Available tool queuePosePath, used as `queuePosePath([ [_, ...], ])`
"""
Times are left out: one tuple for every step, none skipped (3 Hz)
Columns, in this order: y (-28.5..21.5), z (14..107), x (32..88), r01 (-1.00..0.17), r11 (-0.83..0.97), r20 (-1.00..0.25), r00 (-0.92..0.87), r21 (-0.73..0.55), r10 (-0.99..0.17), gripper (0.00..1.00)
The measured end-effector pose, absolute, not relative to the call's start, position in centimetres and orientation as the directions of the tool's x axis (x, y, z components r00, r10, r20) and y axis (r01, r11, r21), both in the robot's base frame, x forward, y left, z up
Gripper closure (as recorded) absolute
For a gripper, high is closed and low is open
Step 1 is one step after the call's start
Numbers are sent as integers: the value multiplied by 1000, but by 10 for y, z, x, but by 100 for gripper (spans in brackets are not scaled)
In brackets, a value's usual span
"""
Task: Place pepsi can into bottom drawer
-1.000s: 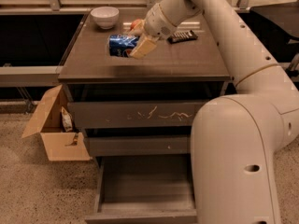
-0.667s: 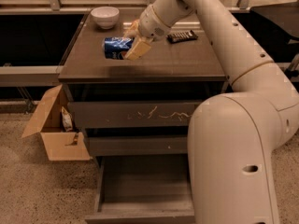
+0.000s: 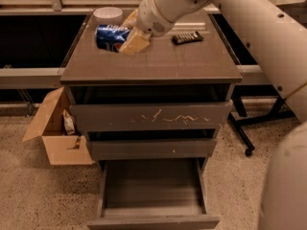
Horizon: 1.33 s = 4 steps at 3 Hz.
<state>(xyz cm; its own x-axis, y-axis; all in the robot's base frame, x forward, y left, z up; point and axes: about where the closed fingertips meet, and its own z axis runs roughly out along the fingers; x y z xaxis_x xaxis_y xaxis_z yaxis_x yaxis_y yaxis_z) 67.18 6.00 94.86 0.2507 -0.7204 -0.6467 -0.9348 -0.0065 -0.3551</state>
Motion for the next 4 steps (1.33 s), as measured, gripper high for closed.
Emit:
queuePosePath([
  [62, 919, 626, -953, -31, -654, 230, -301, -720, 100],
  [65, 898, 620, -962, -52, -644, 219, -268, -733, 100],
  [67, 895, 618, -964, -60, -648, 219, -258, -730, 100],
  [75, 878, 608, -974, -97, -661, 212, -206, -720, 100],
])
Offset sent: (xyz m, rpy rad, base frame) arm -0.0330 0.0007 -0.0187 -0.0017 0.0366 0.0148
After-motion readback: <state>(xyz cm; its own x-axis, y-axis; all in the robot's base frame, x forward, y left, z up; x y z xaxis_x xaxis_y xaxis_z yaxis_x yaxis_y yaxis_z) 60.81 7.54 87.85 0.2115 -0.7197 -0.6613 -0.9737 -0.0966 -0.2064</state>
